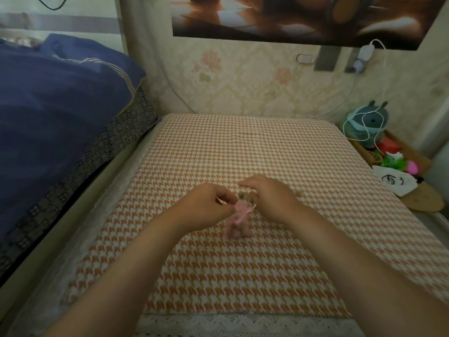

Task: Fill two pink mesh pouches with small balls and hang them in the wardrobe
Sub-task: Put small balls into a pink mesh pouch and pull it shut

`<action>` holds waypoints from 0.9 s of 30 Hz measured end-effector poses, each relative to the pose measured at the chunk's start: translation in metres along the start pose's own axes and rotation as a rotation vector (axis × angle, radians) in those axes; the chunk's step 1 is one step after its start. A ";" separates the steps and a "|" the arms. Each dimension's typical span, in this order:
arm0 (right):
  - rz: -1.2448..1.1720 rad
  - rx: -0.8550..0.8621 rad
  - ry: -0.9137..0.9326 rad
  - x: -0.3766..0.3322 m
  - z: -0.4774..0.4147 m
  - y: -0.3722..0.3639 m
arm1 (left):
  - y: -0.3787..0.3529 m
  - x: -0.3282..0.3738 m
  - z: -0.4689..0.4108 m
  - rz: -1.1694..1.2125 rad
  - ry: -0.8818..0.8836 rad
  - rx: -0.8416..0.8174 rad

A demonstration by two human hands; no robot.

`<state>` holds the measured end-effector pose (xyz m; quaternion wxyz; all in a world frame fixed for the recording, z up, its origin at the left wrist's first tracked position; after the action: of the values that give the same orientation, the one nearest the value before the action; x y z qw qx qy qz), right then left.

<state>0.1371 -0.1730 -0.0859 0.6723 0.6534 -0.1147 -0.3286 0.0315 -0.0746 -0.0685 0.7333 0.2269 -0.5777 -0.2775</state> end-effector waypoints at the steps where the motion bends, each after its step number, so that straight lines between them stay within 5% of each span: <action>1: 0.050 -0.024 0.023 -0.004 -0.005 -0.005 | 0.000 0.000 -0.001 -0.004 -0.003 -0.001; 6: 0.225 -0.107 0.010 -0.003 -0.018 -0.020 | -0.001 0.000 -0.002 -0.029 -0.016 0.000; 20: 0.210 -0.061 0.008 -0.006 -0.017 -0.022 | -0.005 0.006 0.002 -0.006 -0.028 -0.004; 27: -0.447 0.246 0.007 -0.004 0.020 0.043 | -0.004 0.002 0.001 -0.014 -0.021 -0.015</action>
<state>0.1348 -0.1900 -0.0416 0.4988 0.7404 -0.0039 -0.4505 0.0305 -0.0790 -0.0693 0.7270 0.2223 -0.5818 -0.2891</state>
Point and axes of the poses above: each hand's wrist, its own z-axis away from the middle knuckle, its own y-axis out of the back of the hand, x = y × z, the point moved 10 cm from there along -z, towards the middle knuckle, and after that the axes turned 15 degrees about -x, right-handed, at the moved point
